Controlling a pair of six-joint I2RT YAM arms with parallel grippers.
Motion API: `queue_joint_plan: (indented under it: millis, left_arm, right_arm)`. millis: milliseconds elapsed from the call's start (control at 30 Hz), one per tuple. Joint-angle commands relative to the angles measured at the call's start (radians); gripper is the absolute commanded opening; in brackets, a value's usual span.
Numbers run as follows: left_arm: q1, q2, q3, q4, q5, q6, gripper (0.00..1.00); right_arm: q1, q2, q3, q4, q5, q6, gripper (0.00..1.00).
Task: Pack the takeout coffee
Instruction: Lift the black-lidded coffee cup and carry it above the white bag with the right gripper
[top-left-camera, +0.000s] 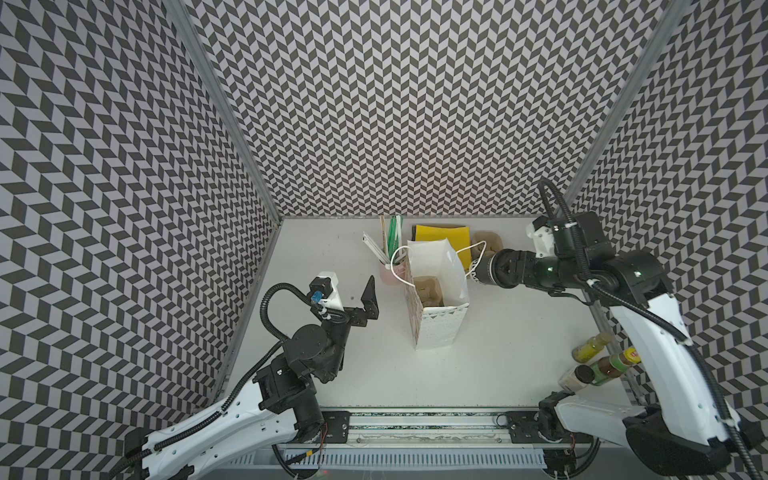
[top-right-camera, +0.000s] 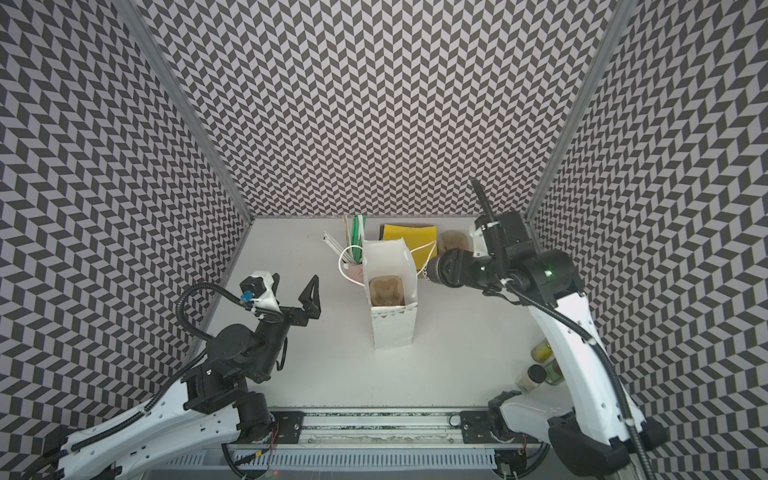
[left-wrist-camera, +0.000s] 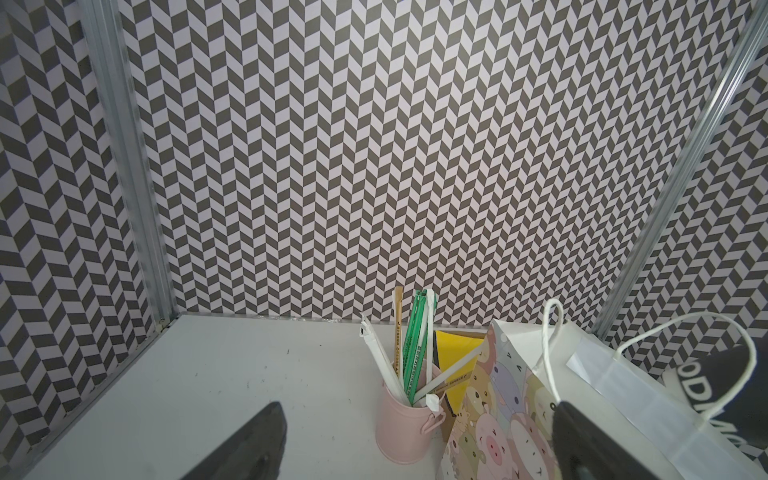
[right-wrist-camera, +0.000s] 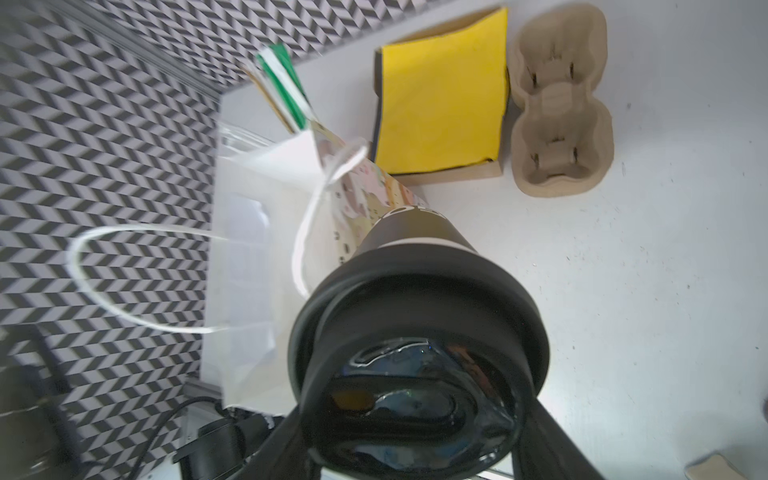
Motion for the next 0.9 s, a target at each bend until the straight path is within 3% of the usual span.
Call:
queue_joint_plan:
  millis: [0, 167, 467, 633, 867]
  left_arm:
    - [-0.003, -0.006, 0.025, 0.001, -0.014, 0.010, 1.00]
    - [-0.003, -0.003, 0.026, 0.001, -0.015, 0.011, 1.00]
    - [-0.003, -0.006, 0.024, 0.002, -0.016, 0.013, 1.00]
    - [-0.003, -0.008, 0.025, 0.002, -0.020, 0.014, 1.00]
    - [-0.003, -0.004, 0.023, 0.004, -0.020, 0.016, 1.00]
  right_arm:
    - [0.003, -0.040, 0.038, 0.005, -0.051, 0.004, 0.00]
    - [0.011, -0.051, 0.091, 0.005, -0.132, 0.012, 0.00]
    - [0.079, -0.041, 0.180, 0.007, -0.123, 0.048, 0.00]
    - [0.125, -0.009, 0.232, 0.006, -0.195, 0.057, 0.00]
    - [0.264, 0.038, 0.152, 0.006, -0.068, 0.124, 0.00]
